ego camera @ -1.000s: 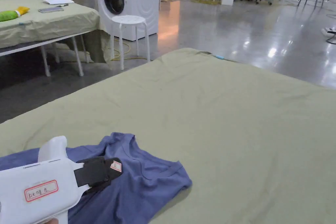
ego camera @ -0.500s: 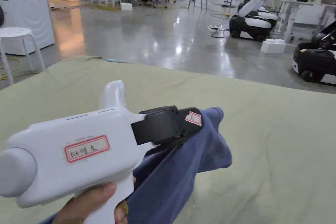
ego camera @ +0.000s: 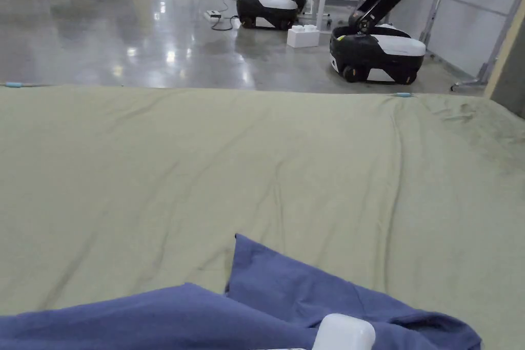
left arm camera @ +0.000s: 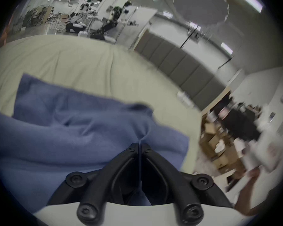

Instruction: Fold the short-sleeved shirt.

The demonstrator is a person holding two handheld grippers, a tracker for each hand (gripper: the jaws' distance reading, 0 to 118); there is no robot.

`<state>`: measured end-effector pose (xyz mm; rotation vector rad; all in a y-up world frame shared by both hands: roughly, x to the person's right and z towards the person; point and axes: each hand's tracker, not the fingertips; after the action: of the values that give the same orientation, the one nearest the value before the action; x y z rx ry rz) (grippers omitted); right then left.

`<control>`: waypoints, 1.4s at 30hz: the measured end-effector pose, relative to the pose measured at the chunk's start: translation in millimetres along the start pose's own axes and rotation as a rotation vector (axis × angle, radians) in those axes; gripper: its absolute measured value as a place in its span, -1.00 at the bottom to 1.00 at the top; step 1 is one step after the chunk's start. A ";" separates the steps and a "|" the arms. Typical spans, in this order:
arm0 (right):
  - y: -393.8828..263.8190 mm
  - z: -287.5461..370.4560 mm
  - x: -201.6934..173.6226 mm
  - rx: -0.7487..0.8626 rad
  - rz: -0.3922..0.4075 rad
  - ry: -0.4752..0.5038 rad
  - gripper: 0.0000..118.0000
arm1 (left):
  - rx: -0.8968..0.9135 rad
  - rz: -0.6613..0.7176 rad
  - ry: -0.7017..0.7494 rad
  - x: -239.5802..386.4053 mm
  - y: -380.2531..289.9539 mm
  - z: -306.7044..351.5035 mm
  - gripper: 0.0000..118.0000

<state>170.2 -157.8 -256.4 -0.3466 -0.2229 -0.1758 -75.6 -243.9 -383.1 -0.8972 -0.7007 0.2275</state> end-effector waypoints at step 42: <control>-8.6 -53.8 -152.2 -0.100 0.159 0.323 -0.95 | 0.261 0.411 0.696 -289.2 -40.8 248.0 -0.12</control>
<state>32.3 -164.8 -340.3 -0.4277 0.1327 -0.0836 -458.7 -244.1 -380.5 -0.7899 0.1628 0.3373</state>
